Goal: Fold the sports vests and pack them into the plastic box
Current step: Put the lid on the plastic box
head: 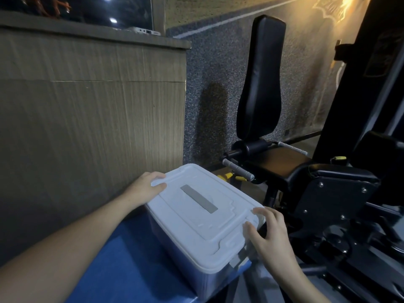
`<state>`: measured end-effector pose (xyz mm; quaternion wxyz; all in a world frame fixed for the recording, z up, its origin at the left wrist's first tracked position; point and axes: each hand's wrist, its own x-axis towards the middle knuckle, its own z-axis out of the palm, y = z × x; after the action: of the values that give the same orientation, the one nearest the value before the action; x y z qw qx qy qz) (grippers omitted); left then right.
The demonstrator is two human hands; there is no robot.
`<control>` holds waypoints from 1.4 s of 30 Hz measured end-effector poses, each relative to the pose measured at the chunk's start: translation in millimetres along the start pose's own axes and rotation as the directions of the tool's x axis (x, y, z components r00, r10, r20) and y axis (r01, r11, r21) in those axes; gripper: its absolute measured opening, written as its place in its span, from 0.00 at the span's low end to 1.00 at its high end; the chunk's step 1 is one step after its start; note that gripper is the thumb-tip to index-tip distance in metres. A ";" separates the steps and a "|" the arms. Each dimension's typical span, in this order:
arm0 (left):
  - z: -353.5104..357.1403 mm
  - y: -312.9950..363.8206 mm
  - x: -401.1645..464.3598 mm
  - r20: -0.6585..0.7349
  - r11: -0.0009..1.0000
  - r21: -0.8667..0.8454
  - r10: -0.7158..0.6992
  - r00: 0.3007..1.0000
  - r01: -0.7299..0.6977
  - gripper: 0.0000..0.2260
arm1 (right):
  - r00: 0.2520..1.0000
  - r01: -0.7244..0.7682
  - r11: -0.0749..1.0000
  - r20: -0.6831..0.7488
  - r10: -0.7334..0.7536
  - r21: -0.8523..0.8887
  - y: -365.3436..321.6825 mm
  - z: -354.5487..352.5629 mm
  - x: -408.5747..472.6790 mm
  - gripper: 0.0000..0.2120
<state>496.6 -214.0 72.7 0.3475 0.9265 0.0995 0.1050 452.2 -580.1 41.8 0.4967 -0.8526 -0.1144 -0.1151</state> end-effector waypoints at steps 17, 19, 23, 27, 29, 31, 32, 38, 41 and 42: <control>3.5 6.8 30.1 0.073 0.967 0.254 -0.012 0.997 -0.007 0.09 | 0.999 0.032 0.999 0.004 -0.032 -0.021 3.9 11.7 6.7 0.11; 3.2 5.4 33.5 0.090 0.969 0.248 -0.033 0.995 0.010 0.11 | 0.999 -0.008 1.000 0.033 0.008 0.009 2.8 9.4 14.7 0.14; 2.8 4.1 33.5 0.108 0.945 0.324 -0.083 0.991 0.043 0.15 | 0.997 -0.021 0.990 0.074 0.011 0.141 2.7 12.0 19.5 0.12; 1.1 3.5 24.7 0.111 0.934 0.353 -0.099 0.989 0.054 0.22 | 0.995 -0.006 0.986 0.095 -0.010 0.168 4.6 13.5 17.0 0.11; -3.5 2.2 18.7 0.125 0.934 0.349 -0.122 0.985 0.072 0.22 | 0.993 -0.006 0.984 0.121 -0.016 0.177 4.4 12.8 20.4 0.12; -11.4 -2.5 8.9 0.142 0.938 0.330 -0.155 0.978 0.101 0.21 | 0.986 -0.022 0.983 0.164 -0.008 0.182 4.5 12.9 26.6 0.11; -16.4 -5.3 2.2 0.143 0.944 0.306 -0.171 0.975 0.121 0.19 | 0.981 -0.039 0.981 0.195 0.001 0.191 3.8 12.8 30.7 0.10; -48.1 -32.2 -60.7 0.130 0.972 0.045 -0.235 0.963 0.231 0.12 | 0.907 -0.142 0.957 0.421 0.023 0.253 -9.0 15.8 49.2 0.10; -61.9 -56.2 -100.3 0.062 0.958 -0.019 -0.283 0.957 0.285 0.15 | 0.859 -0.145 0.957 0.512 -0.005 0.251 -22.4 28.3 52.6 0.11; -66.7 -64.6 -113.3 0.036 0.951 -0.028 -0.306 0.951 0.307 0.16 | 0.844 -0.149 0.955 0.536 -0.013 0.257 -29.8 33.9 51.7 0.11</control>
<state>363.3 -153.9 64.7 0.3765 0.8953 0.2350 0.0369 494.7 -532.1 66.0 0.5683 -0.7727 -0.2323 0.1611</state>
